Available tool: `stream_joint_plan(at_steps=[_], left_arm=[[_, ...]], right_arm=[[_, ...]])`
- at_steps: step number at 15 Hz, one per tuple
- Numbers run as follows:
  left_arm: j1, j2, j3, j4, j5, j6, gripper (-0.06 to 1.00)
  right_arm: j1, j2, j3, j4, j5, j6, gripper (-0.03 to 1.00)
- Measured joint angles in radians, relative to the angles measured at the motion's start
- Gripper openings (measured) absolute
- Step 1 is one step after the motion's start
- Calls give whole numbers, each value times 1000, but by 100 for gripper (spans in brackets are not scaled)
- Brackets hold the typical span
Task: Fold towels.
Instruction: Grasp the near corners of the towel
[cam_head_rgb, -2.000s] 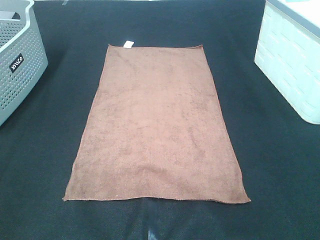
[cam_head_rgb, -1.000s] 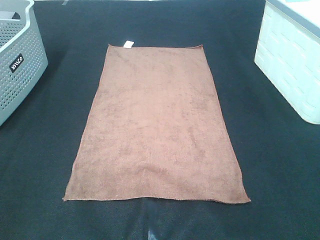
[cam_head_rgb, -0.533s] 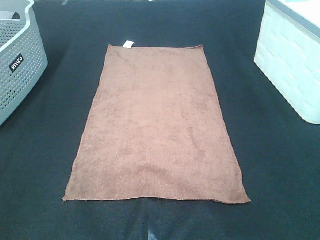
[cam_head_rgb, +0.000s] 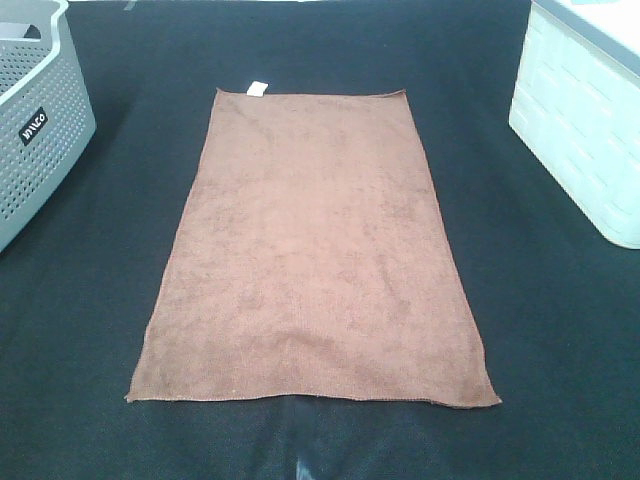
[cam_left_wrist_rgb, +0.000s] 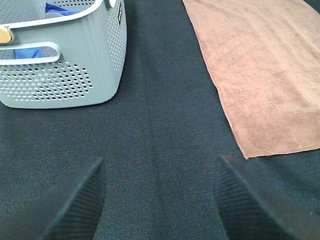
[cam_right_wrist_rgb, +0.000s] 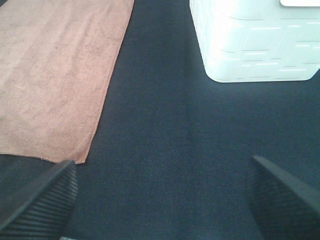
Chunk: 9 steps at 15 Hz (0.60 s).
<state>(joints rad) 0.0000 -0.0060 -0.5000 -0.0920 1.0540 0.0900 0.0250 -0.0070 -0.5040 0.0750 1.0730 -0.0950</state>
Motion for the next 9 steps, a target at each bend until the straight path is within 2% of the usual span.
stream_joint_plan(at_steps=[9], left_arm=[[0, 0, 0, 0, 0, 0, 61]], right_arm=[[0, 0, 0, 0, 0, 0, 85]])
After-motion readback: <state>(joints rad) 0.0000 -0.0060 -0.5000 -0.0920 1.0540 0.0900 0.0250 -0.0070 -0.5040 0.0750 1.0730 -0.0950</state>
